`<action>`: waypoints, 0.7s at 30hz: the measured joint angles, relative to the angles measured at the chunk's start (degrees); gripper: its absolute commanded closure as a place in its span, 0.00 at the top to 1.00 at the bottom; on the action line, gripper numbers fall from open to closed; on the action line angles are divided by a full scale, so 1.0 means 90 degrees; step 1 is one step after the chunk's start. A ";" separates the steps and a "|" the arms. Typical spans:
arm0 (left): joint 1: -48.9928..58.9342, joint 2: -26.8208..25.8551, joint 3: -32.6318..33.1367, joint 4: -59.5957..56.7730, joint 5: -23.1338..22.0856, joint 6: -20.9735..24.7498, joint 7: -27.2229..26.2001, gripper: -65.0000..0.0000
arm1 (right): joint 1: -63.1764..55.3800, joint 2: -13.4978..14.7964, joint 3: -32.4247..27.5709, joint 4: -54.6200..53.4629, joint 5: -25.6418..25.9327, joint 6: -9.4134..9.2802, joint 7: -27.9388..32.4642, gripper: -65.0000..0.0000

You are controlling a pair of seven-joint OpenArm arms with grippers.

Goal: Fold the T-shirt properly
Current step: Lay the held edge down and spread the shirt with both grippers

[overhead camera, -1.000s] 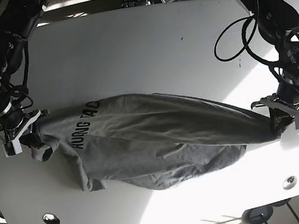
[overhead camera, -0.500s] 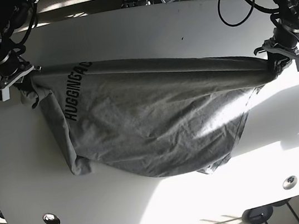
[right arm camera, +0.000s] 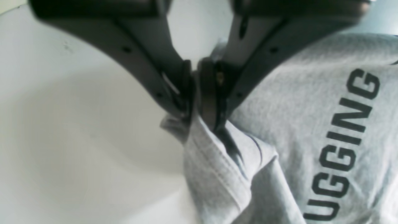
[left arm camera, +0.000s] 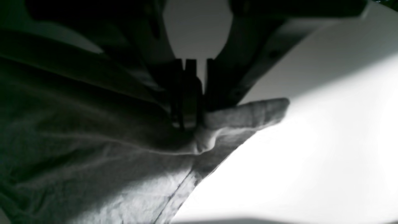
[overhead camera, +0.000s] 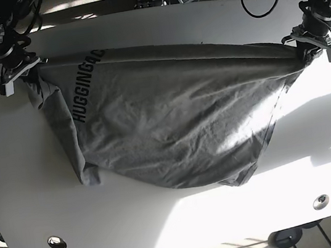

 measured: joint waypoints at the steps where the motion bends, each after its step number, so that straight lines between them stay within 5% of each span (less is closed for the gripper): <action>1: 0.0000 0.0000 0.0000 0.0010 -0.0005 0.0000 -0.0012 0.15 | -0.0017 0.0000 0.0000 0.0000 -0.0002 -0.0002 -0.0005 0.04; 10: 0.0138 -0.0005 0.0000 0.0007 0.0078 0.0029 -0.0049 0.49 | -0.0333 -0.0002 0.0017 0.0284 -0.0044 -0.0022 0.0005 0.58; 16: -0.0034 -0.0002 0.0019 0.0005 0.0080 0.0034 -0.0039 0.51 | 0.0000 0.0024 -0.0274 0.0758 -0.0155 -0.0049 0.0002 0.60; 21: -0.0403 -0.0019 0.0313 0.0005 0.0032 0.0032 -0.0075 0.51 | 0.0505 0.0347 -0.0668 0.0748 -0.0095 -0.0073 0.0053 0.60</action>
